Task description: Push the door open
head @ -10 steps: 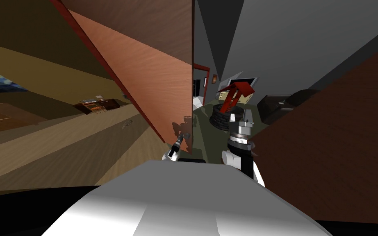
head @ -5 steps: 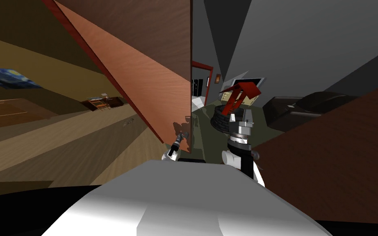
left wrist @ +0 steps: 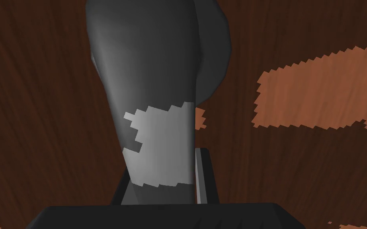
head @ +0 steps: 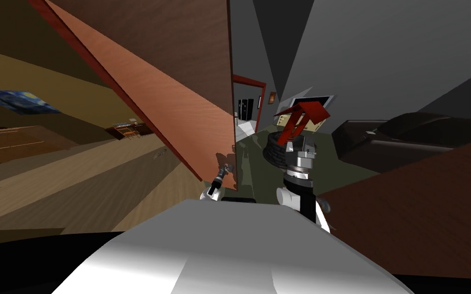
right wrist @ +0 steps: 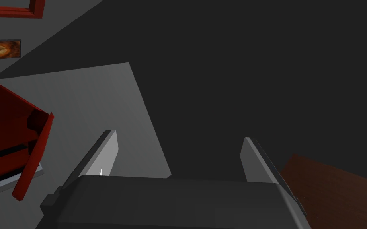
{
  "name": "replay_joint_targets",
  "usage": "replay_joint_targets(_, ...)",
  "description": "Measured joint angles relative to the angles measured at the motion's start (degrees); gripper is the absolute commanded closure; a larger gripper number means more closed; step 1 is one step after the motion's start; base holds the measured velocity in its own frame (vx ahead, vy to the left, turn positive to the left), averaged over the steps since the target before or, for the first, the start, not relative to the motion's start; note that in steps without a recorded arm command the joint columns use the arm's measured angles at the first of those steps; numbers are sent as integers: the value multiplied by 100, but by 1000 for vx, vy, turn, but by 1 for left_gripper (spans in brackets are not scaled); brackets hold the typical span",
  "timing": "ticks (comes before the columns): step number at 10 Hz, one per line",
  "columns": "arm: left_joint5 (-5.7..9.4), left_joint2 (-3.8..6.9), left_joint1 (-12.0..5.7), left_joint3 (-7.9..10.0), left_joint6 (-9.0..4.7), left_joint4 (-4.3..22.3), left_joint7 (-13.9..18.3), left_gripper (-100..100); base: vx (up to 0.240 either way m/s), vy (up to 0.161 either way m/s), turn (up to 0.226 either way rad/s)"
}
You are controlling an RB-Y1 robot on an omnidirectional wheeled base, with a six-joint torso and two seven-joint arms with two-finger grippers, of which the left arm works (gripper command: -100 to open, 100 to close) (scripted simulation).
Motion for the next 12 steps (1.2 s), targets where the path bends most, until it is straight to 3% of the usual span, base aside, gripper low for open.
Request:
replay_joint_targets(3,108,73,-163,190,-160,303,-91,100,243,-99,107)
replay_joint_targets(4,125,52,-75,233,-75,113,-155,100,172,-93,85)
replay_joint_targets(5,157,59,-97,292,-42,96,-200,100,178,-111,56)
replay_joint_targets(7,226,82,-176,411,-104,253,-244,100,194,-110,108)
replay_joint_targets(9,290,38,-157,539,-82,228,-355,100,184,-144,117)
replay_joint_targets(10,312,38,-53,583,1,44,-379,100,182,-161,108)
replay_joint_targets(12,395,27,-113,740,-83,190,-454,100,188,-134,103)
